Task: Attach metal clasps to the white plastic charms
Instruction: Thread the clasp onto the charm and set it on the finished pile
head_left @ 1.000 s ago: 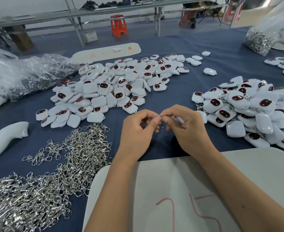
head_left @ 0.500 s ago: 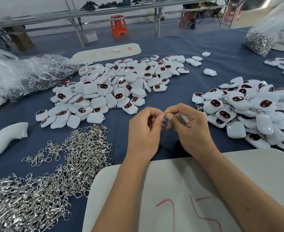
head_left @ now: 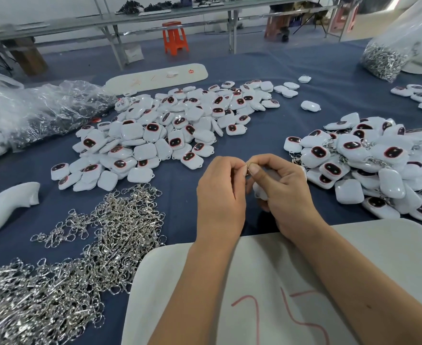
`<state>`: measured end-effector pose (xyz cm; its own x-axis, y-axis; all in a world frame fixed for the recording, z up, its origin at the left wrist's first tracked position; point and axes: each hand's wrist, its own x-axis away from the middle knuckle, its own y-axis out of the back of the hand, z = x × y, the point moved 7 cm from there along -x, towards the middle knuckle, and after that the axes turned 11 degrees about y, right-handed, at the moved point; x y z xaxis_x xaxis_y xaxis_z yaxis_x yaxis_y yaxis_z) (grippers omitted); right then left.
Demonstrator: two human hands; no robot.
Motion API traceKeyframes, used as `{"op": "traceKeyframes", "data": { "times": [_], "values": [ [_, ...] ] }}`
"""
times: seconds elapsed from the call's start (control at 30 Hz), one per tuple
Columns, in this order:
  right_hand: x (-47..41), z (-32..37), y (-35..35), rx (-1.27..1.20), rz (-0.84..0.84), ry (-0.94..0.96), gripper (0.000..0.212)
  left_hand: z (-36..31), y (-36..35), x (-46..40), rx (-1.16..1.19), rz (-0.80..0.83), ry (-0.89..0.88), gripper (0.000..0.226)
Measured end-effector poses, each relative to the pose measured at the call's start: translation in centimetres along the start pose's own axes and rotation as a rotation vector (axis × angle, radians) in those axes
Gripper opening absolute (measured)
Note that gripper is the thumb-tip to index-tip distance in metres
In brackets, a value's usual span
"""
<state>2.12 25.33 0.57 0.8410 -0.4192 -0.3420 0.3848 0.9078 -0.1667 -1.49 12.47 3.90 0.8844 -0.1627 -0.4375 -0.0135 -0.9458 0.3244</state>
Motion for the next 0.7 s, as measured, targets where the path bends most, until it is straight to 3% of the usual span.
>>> {"op": "traceKeyframes", "data": {
  "times": [0.33,0.47,0.53,0.63,0.7],
  "values": [
    [0.3,-0.3,-0.4,-0.108,-0.056,-0.071,0.024,-0.2,0.1,-0.2,0.023,-0.013,-0.023,0.01],
    [0.2,-0.6,-0.6,-0.04,-0.038,-0.037,0.02,0.6,0.1,-0.6,0.005,0.014,0.002,0.01],
    [0.0,-0.9,0.0,0.061,-0.114,-0.044,0.016,0.9,0.1,-0.7,-0.034,0.053,0.004,0.011],
    [-0.3,-1.3,1.8,0.105,-0.284,-0.083,0.032,1.3,0.2,-0.7,-0.108,0.104,-0.012,0.012],
    [-0.7,-1.1,2.5,0.097,-0.291,-0.073,0.032,1.4,0.0,-0.7,-0.151,0.157,-0.014,0.014]
  ]
}}
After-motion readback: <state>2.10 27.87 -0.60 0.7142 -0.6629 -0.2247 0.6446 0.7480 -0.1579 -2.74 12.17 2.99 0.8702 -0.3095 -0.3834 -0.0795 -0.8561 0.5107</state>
